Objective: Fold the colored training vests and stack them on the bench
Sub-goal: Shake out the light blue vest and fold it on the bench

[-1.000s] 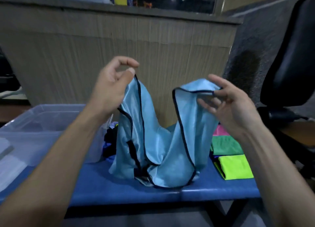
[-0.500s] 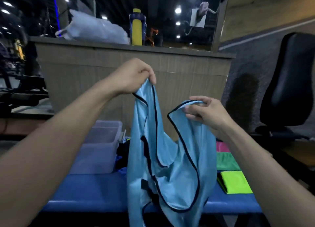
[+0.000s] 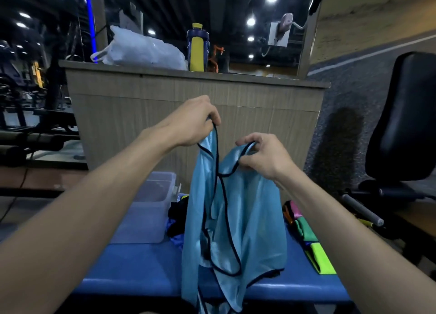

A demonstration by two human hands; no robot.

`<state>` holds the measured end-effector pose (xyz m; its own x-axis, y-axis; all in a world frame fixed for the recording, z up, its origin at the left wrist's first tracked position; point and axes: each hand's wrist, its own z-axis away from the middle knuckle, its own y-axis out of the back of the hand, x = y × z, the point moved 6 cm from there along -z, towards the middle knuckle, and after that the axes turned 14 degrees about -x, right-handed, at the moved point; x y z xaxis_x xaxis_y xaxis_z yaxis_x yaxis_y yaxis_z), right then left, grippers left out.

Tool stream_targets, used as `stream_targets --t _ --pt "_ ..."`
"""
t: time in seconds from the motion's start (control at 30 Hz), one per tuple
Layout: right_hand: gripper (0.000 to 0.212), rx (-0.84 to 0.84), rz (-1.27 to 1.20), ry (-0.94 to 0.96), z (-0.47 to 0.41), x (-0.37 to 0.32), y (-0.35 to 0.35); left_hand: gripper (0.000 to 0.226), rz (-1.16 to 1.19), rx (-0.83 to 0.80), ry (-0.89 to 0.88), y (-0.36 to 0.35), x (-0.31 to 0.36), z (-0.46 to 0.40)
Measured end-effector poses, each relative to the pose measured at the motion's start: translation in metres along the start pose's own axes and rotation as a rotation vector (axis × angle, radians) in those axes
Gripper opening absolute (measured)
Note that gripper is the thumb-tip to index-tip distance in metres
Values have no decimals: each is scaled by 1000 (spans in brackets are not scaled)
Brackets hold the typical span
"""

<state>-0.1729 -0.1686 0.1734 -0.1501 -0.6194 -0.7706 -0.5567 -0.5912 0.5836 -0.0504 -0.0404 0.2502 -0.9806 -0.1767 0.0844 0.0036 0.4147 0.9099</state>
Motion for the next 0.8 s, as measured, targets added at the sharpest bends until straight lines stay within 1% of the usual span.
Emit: stream_targets --t 0.03,0.1,0.13,0.17,0.23,0.27,0.33,0.37,0.4,0.47,0.5,0.53,0.6,0.63,0.67,0.7,0.73,0.8 --pt "43 -77 30 -17 1 1 -2 23 4 -3 8 0 -2 2" --pt "45 -264 -25 -81 5 6 -12 21 19 4 9 1 -6 3" --pt "40 -316 -14 -120 7 8 -15 19 18 12 7 1 -6 3" --pt "30 -329 79 -150 8 11 -15 18 10 21 8 1 -6 2" --pt "9 -304 388 -198 9 15 -11 14 -9 32 10 0 -5 0" --pt "2 -277 553 -216 9 14 -7 13 -24 33 5 -1 -5 -2" --pt "29 -133 815 -225 7 13 3 15 -68 20 -6 -6 -4 -6" --pt "39 -43 870 -198 5 11 8 16 -87 8 -9 -9 -4 -8" --pt "44 18 877 -145 4 10 11 16 -103 -3 -9 -12 -4 -10" --pt "41 20 786 -47 3 8 14 14 -133 -14 -2 -16 -4 -12" --pt "37 -5 670 -7 2 9 15 14 -151 -15 -2 -18 -3 -12" --pt "32 -16 511 27 3 9 15 16 -172 -16 -7 -20 -2 -12" --pt "24 -24 129 37 8 12 14 23 -211 -15 -17 -22 1 -12" --pt "22 -23 -13 25 9 14 11 26 -225 -10 -20 -23 3 -12" --pt "21 -14 -81 9 10 17 7 28 -236 0 -24 -23 4 -12" --pt "18 -7 -78 -5 10 18 4 28 -241 9 -28 -23 5 -12" --pt "20 -10 -28 -14 11 17 0 27 -238 17 -33 -22 7 -12" --pt "44 -10 93 -15 10 12 -7 26 -220 24 -49 -22 12 -14"
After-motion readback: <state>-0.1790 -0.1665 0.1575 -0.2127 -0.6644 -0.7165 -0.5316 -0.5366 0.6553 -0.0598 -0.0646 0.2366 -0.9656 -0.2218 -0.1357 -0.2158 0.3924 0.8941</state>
